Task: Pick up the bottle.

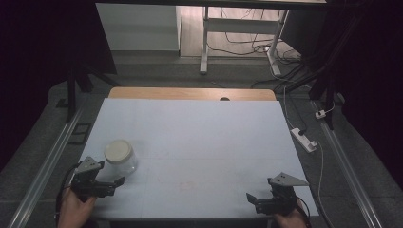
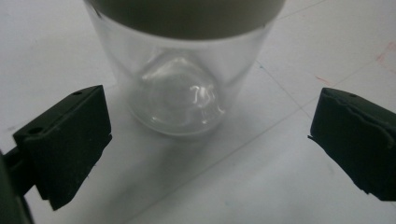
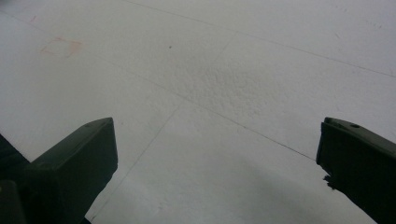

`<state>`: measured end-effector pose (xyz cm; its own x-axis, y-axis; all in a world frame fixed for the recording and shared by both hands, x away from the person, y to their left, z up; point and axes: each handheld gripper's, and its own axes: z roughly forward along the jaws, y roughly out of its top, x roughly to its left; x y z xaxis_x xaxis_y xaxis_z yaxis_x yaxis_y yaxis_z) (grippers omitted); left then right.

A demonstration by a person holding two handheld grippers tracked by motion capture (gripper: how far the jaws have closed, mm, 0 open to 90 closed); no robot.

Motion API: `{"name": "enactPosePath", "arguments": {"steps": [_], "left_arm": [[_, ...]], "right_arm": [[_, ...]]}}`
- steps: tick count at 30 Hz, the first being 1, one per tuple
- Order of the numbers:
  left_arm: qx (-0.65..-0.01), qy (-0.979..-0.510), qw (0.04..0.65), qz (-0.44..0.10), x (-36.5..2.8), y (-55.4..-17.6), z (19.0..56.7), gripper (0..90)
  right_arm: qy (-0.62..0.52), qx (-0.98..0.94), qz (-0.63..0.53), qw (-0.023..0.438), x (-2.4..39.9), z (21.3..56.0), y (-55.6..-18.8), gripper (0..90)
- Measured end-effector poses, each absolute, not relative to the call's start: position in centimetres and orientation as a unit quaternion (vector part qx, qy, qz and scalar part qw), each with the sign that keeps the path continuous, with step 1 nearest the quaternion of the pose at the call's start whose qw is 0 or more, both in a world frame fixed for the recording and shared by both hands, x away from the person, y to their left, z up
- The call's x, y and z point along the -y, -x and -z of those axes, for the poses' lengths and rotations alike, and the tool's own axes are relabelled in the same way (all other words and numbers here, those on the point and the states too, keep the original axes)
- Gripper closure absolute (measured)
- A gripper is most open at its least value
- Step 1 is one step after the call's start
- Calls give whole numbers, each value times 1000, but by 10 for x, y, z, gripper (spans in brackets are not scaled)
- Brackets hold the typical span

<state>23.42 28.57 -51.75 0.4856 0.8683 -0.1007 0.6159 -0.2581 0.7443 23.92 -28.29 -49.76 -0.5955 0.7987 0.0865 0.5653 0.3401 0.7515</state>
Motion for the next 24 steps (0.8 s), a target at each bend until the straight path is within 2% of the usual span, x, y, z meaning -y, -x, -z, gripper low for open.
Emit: {"name": "enactPosePath", "arguments": {"steps": [13, 24], "left_arm": [[-479, -777, 365, -186, -280, -257, 515, 0], [-459, -790, 363, -180, -275, -277, 516, 0]], "right_arm": [[-421, -808, -384, 150, 282, 498, -240, 0], [-421, -809, -382, 148, 282, 498, -240, 0]]}}
